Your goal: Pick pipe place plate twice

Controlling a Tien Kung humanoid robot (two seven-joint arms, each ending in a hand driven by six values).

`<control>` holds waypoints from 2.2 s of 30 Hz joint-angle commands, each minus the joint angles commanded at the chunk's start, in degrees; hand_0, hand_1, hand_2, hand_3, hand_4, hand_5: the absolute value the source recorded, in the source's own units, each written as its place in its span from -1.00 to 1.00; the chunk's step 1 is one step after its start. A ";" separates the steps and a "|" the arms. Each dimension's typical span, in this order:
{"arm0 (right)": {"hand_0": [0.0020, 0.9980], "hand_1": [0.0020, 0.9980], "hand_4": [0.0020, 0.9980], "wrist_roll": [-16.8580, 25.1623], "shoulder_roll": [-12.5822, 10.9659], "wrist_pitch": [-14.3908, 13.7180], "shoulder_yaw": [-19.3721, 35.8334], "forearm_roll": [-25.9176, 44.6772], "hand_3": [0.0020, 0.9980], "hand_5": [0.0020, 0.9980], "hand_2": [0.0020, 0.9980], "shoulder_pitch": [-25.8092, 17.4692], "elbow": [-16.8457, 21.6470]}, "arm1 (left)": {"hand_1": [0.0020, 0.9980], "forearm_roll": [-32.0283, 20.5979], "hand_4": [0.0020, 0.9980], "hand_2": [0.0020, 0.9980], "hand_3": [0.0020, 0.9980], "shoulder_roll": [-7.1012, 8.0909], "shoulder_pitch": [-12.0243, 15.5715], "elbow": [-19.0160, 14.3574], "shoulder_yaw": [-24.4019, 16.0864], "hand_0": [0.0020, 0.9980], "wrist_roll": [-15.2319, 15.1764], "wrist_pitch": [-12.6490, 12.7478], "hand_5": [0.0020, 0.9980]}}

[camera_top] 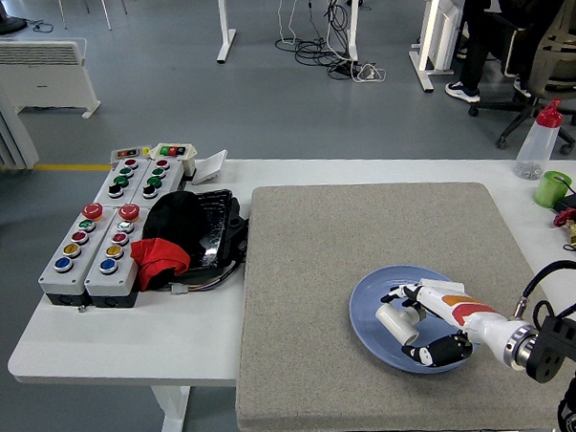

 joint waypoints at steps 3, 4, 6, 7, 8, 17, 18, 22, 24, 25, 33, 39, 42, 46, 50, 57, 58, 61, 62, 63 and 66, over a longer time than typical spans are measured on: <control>0.86 0.76 0.59 0.05 0.03 0.07 0.23 -0.15 0.84 -0.27 0.99 -0.06 -0.02 | 0.15 0.15 -0.18 0.18 -0.03 0.00 0.03 -0.01 -0.03 0.17 0.04 -0.06 1.00; 0.86 0.76 0.59 0.11 -0.01 0.15 0.39 -0.19 0.84 -0.27 0.99 -0.15 0.06 | 0.15 0.20 -0.18 0.18 -0.03 0.00 0.06 0.00 -0.07 0.17 0.05 -0.06 1.00; 0.86 0.76 0.59 0.21 -0.03 0.21 0.49 -0.21 0.84 -0.27 0.99 -0.19 0.15 | 0.15 0.26 -0.18 0.18 -0.03 0.00 0.09 0.00 -0.11 0.17 0.05 -0.06 1.00; 0.86 0.76 0.59 0.24 -0.03 0.21 0.54 -0.23 0.84 -0.27 0.99 -0.21 0.20 | 0.15 0.31 -0.18 0.18 -0.03 0.00 0.09 -0.01 -0.14 0.17 0.05 -0.06 1.00; 0.86 0.76 0.59 0.31 -0.04 0.18 0.67 -0.27 0.84 -0.27 0.99 -0.26 0.35 | 0.15 0.44 -0.18 0.18 -0.03 0.00 0.10 -0.01 -0.20 0.17 0.08 -0.08 1.00; 0.85 0.76 0.59 2.12 0.56 -2.74 4.27 0.74 0.85 -0.29 0.99 -1.58 1.00 | 0.15 0.18 -0.19 0.18 -0.03 0.07 0.04 0.09 -0.03 0.17 -0.12 0.00 1.00; 0.85 0.76 0.59 2.51 0.70 -3.51 4.98 1.01 0.85 -0.29 0.99 -1.80 0.91 | 0.15 0.11 -0.19 0.18 -0.03 0.08 0.03 0.09 0.00 0.17 -0.13 0.02 1.00; 0.83 0.74 0.52 4.08 1.10 -7.11 7.83 2.68 0.83 -0.33 0.96 -2.75 0.32 | 0.15 0.01 -0.19 0.17 -0.03 0.14 -0.06 0.12 0.05 0.17 -0.18 0.06 1.00; 0.83 0.74 0.52 5.14 1.36 -9.18 9.32 4.62 0.83 -0.33 0.96 -3.50 -0.12 | 0.15 -0.02 -0.19 0.17 -0.03 0.16 -0.08 0.12 0.04 0.17 -0.19 0.10 1.00; 0.83 0.74 0.52 6.05 1.60 -11.05 10.54 6.66 0.83 -0.33 0.96 -4.10 -0.42 | 0.15 -0.02 -0.19 0.17 -0.03 0.17 -0.11 0.12 0.04 0.17 -0.19 0.11 1.00; 0.71 0.62 0.13 12.95 3.89 -23.34 20.42 26.00 0.71 -0.39 0.86 -8.78 -2.01 | 0.15 0.35 -0.19 0.17 -0.03 0.27 -0.27 0.17 -0.12 0.16 -0.23 0.04 1.00; 0.69 0.61 0.13 15.11 5.64 -25.32 28.71 39.88 0.71 -0.27 0.84 -13.28 -2.68 | 0.15 0.60 -0.18 0.17 -0.03 0.33 -0.29 0.18 -0.28 0.16 -0.24 -0.01 1.00; 0.69 0.61 0.13 15.52 7.04 -26.09 32.78 46.95 0.71 -0.27 0.84 -15.55 -3.04 | 0.15 0.55 -0.18 0.17 -0.03 0.35 -0.31 0.20 -0.26 0.16 -0.31 0.02 1.00; 0.66 0.58 0.15 15.87 8.54 -26.84 37.17 56.21 0.68 -0.14 0.79 -17.87 -3.51 | 0.15 0.92 -0.18 0.17 -0.03 0.33 -0.33 0.22 -0.45 0.17 -0.34 -0.05 1.00; 0.66 0.58 0.15 15.97 9.26 -26.65 38.97 59.07 0.68 -0.14 0.79 -19.40 -3.69 | 0.15 0.99 -0.18 0.17 -0.03 0.32 -0.37 0.21 -0.50 0.17 -0.35 -0.06 1.00; 0.65 0.59 0.14 15.53 10.35 -25.97 40.06 60.10 0.66 0.01 0.73 -21.01 -4.11 | 0.15 1.11 -0.19 0.17 -0.03 0.30 -0.48 0.23 -0.52 0.17 -0.38 -0.15 1.00; 0.65 0.59 0.14 15.42 10.47 -25.82 40.16 60.26 0.66 0.01 0.73 -21.24 -4.19 | 0.15 1.08 -0.19 0.17 -0.03 0.30 -0.47 0.23 -0.54 0.17 -0.37 -0.12 1.00; 0.65 0.59 0.14 15.15 10.60 -25.42 40.26 60.77 0.66 0.01 0.73 -21.54 -4.29 | 0.15 1.05 -0.19 0.17 -0.03 0.29 -0.46 0.23 -0.54 0.17 -0.38 -0.10 1.00; 0.65 0.59 0.14 15.10 10.67 -25.33 40.27 60.92 0.66 0.01 0.73 -21.63 -4.37 | 0.15 1.13 -0.19 0.17 -0.03 0.28 -0.46 0.23 -0.58 0.17 -0.37 -0.13 1.00; 0.66 0.59 0.08 15.09 10.69 -25.30 40.27 60.97 0.65 0.25 0.71 -21.66 -4.40 | 0.15 1.17 -0.18 0.17 -0.02 0.28 -0.46 0.22 -0.60 0.17 -0.36 -0.13 1.00; 0.66 0.59 0.08 15.09 10.81 -25.08 40.29 61.42 0.65 0.25 0.71 -21.85 -4.48 | 0.15 1.42 -0.18 0.17 -0.02 0.24 -0.38 0.18 -0.75 0.17 -0.24 -0.18 1.00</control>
